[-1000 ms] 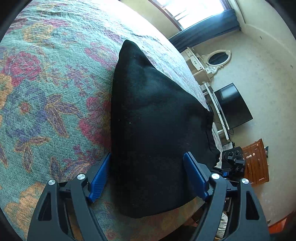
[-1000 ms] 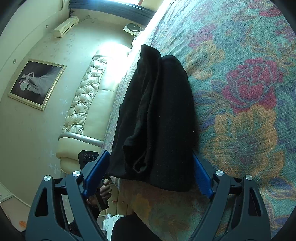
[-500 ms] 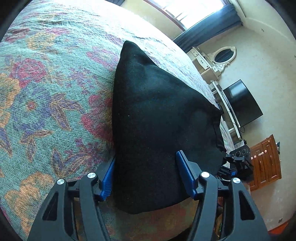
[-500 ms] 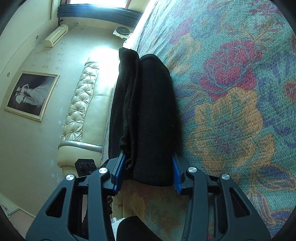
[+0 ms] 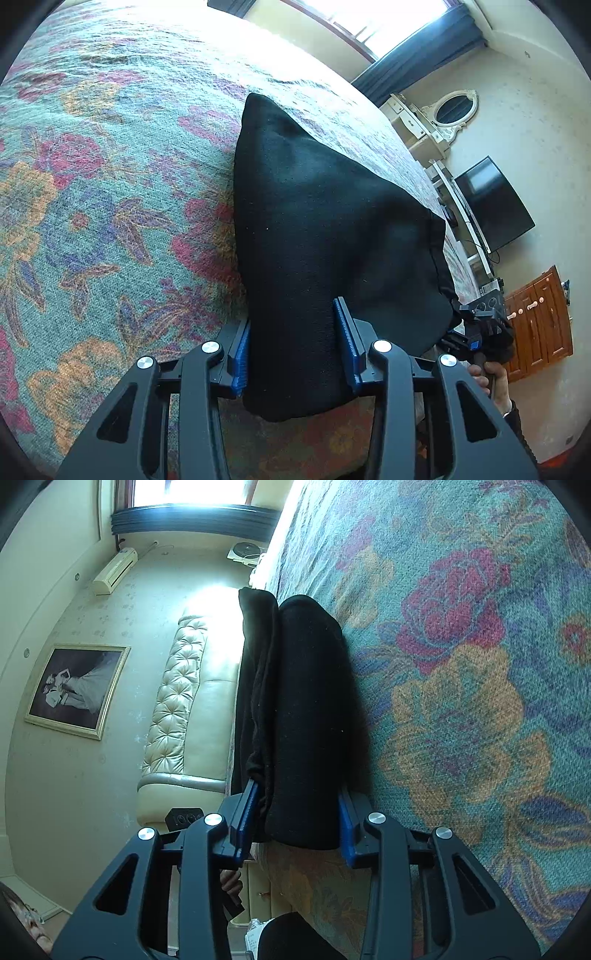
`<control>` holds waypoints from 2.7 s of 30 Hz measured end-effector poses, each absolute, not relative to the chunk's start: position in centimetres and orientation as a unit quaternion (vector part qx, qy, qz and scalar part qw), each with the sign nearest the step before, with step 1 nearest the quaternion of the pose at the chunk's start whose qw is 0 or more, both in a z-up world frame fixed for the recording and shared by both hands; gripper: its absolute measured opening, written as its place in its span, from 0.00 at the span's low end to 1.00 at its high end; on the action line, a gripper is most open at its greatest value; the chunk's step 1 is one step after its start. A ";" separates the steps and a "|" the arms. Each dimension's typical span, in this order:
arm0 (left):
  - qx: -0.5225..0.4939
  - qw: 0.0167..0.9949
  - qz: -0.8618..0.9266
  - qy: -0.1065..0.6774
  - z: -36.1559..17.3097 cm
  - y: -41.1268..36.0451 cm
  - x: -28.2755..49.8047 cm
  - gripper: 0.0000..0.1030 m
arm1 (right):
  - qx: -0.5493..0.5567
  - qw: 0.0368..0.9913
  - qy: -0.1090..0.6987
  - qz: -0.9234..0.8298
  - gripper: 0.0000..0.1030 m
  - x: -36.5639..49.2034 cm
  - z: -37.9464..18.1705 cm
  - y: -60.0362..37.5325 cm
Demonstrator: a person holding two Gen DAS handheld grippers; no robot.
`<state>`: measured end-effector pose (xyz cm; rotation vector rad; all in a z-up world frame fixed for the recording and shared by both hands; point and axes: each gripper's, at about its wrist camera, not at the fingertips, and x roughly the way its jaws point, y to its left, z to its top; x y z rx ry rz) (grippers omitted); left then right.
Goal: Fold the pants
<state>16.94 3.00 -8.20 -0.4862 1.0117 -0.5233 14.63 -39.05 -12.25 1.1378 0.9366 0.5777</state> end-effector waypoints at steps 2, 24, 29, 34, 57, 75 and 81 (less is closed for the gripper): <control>-0.227 0.814 -0.245 0.475 -8.2 3.3 17.0 0.38 | 0.515 0.701 0.420 0.260 0.32 14.6 -12.3 -39.3; -0.222 0.813 -0.250 0.476 -8.0 3.6 17.1 0.35 | 0.528 0.690 0.413 0.271 0.30 13.6 -11.1 -39.4; -0.222 0.813 -0.251 0.476 -8.0 3.7 17.2 0.35 | 0.531 0.688 0.413 0.272 0.30 13.5 -11.2 -39.6; -0.223 0.812 -0.252 0.477 -7.9 3.8 17.3 0.35 | 0.531 0.687 0.414 0.272 0.30 13.5 -11.1 -39.8; -0.226 0.807 -0.271 0.473 -7.8 5.5 18.6 0.44 | 0.496 0.706 0.428 0.269 0.64 14.8 -10.5 -40.6; -0.176 0.810 -0.269 0.490 -8.2 1.7 30.4 0.57 | 0.449 0.744 0.427 0.250 0.48 26.6 -9.1 -41.0; -0.189 0.808 -0.265 0.490 -9.3 1.4 31.9 0.65 | 0.463 0.729 0.433 0.259 0.29 27.0 -11.5 -42.0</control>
